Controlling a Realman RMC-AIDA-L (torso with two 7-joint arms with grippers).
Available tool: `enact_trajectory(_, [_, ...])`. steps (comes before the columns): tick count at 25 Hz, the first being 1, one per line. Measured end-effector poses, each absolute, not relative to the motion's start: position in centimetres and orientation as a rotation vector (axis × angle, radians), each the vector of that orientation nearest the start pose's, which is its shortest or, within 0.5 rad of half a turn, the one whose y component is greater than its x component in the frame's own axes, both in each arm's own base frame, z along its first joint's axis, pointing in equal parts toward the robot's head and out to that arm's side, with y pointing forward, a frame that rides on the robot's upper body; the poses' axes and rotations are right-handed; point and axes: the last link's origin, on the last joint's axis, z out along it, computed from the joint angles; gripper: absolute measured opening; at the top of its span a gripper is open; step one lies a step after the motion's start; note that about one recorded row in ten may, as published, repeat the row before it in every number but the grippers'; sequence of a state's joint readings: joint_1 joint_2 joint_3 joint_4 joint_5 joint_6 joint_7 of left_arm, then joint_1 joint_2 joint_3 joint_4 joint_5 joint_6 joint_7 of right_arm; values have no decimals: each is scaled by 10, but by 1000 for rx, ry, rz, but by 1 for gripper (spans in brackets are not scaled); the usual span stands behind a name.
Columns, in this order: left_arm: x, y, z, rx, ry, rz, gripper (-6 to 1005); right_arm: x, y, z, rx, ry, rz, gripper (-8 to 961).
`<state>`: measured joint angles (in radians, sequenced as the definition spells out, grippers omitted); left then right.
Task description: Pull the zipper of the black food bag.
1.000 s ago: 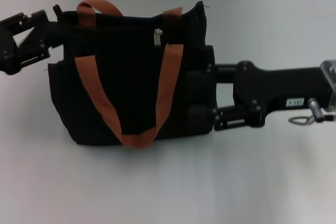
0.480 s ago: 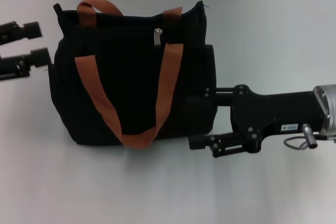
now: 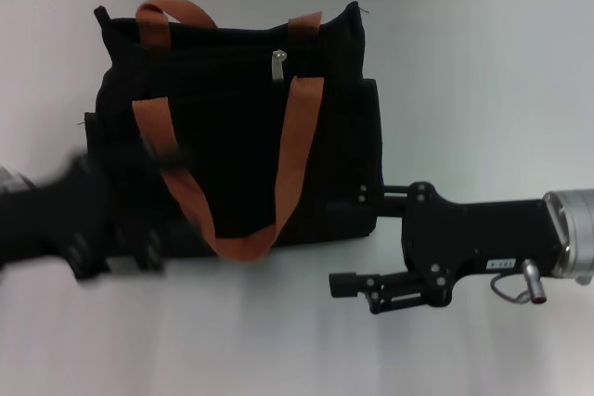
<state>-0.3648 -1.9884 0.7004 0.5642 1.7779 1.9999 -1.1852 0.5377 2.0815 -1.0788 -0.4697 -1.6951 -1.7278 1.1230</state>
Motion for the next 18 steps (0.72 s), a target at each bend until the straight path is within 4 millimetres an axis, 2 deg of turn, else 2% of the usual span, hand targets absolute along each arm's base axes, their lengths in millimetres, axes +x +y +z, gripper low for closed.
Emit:
enact_trajectory(1, [-278,242,28,-2832,-414,-1155,832,221,278,-52,-3026,278,1045,788])
enact_trajectory(4, [-280,239,20,-2858,-426,-1127,832,226,274,-57,-3014,262,1044,788])
enact_trajectory(6, [-289,234,0,-2896,-474,-1012,831,230,270,-64,-3009,271,1032,788])
enact_trajectory(9, [-295,235,-10,-2903,-505,-926,831,236,265,-73,-3018,291,992,788])
enact_trajectory(18, [-299,232,-7,-2912,-487,-908,830,242,260,-79,-3009,311,968,788])
